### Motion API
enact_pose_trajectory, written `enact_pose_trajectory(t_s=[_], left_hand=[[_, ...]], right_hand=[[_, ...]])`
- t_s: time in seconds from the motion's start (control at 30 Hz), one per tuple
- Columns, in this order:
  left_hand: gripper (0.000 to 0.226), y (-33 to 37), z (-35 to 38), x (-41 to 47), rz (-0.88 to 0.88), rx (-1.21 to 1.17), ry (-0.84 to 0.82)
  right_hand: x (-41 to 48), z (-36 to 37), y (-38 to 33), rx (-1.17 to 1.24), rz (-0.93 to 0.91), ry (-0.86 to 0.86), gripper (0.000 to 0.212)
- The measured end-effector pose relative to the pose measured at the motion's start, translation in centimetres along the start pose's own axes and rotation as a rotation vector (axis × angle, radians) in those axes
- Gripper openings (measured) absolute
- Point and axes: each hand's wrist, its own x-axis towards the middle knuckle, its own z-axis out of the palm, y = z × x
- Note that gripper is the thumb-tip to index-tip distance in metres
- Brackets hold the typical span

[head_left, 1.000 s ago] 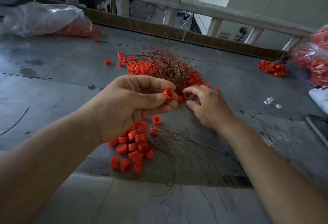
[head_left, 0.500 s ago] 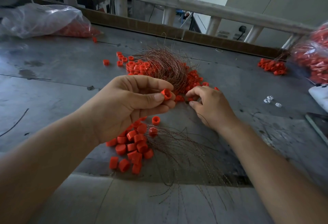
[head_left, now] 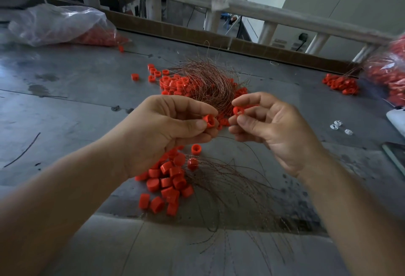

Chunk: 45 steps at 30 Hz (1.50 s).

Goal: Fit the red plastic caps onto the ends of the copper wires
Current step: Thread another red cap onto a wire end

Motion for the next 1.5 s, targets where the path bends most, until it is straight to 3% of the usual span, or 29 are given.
enact_pose_trajectory(t_s=[0.37,0.73,1.2,1.5], left_hand=[[0.023,0.1,-0.1,0.0,0.01,0.004,0.007],[0.025,0.0,-0.1,0.1,0.037,0.044,-0.001],[0.021,-0.2,0.3,0.1,0.146,0.186,0.074],[0.02,-0.5,0.2,0.2,0.16,0.216,0.075]], right_hand=[[-0.5,1.3,-0.4,0.163,-0.08,-0.031,0.019],[-0.6,1.5,-0.1,0.001,-0.177,0.006,0.014],[-1.0,3.0,0.5,-0.392,-0.442,0.1,0.028],[-1.1,3.1,0.7,-0.423,-0.466,0.138,0.026]])
